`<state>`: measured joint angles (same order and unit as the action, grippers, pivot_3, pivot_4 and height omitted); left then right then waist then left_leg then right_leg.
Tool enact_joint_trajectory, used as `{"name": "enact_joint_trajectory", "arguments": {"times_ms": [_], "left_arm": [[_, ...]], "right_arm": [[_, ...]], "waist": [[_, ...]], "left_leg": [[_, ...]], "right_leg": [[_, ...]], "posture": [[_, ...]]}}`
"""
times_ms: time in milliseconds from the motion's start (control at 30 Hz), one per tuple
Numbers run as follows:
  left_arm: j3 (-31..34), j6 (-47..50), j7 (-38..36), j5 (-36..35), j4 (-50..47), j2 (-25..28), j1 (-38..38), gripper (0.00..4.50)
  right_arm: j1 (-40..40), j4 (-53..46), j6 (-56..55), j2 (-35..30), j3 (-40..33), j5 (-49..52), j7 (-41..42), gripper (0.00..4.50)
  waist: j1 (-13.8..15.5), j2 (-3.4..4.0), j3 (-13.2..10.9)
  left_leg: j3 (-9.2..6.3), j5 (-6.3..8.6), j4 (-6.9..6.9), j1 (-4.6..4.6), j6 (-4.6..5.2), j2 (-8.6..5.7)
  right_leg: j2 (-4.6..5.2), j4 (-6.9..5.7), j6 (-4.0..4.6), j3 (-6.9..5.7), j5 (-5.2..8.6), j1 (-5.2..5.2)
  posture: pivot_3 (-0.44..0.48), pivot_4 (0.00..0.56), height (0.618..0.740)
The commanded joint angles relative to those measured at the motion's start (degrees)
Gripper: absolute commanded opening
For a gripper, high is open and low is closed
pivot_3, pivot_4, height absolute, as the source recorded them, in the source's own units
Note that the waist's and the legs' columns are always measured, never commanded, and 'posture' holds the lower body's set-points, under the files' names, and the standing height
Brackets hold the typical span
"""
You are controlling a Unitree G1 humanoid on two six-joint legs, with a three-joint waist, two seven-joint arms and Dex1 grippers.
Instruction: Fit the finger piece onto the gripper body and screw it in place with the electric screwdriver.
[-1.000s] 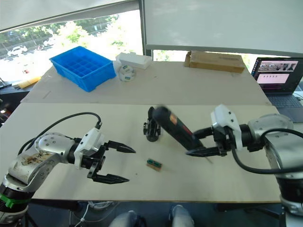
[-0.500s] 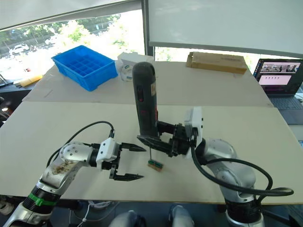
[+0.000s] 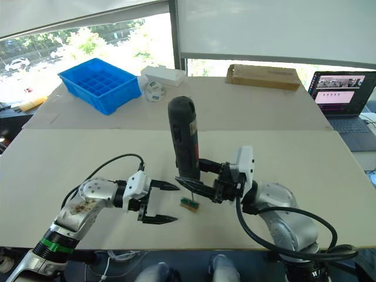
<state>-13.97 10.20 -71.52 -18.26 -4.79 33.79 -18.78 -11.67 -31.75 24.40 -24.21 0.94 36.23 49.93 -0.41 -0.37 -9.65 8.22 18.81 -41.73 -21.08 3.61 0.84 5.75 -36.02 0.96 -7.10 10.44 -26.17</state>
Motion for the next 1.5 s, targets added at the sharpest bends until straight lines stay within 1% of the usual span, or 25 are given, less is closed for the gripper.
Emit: {"name": "enact_joint_trajectory", "arguments": {"times_ms": [33,400,1000,1500], "left_arm": [[-0.6,-1.5,0.2,0.6,-0.1,-0.8,-0.2,4.50],[-1.7,-7.2,0.8,4.3,7.2,-3.9,-1.7,4.50],[-3.0,-15.0,-0.6,7.3,14.2,-6.6,-2.9,4.50],[-3.6,-16.3,-0.9,8.1,16.5,-8.6,-4.3,4.50]], "right_arm": [[-0.6,-3.3,-2.9,-0.1,-0.4,0.6,-0.2,1.92],[0.1,-3.0,-3.7,0.4,0.2,0.0,-1.1,1.92],[1.5,-1.6,-6.3,0.2,0.7,-2.4,-1.1,1.92],[2.0,-0.7,-7.5,0.5,1.5,-3.7,-1.3,1.92]], "waist": [[0.0,0.00,0.0],[0.1,-0.01,0.0],[0.3,-0.02,0.0],[0.3,-0.03,0.0]], "left_leg": [[0.00,0.00,0.00,0.00,0.00,0.00],[0.00,0.00,0.00,-0.01,0.01,0.00],[-0.01,0.01,0.00,-0.02,0.02,-0.01],[-0.02,0.01,-0.01,-0.02,0.03,-0.01]], "right_leg": [[0.00,0.00,0.00,0.00,0.00,0.00],[0.00,0.01,0.01,-0.01,-0.01,0.00],[0.02,0.01,0.03,-0.01,-0.02,0.00],[0.03,0.01,0.03,-0.01,-0.02,0.00]], "posture": [[0.000,0.150,0.738],[0.000,0.150,0.738],[0.000,0.150,0.738],[0.000,0.150,0.738]]}}
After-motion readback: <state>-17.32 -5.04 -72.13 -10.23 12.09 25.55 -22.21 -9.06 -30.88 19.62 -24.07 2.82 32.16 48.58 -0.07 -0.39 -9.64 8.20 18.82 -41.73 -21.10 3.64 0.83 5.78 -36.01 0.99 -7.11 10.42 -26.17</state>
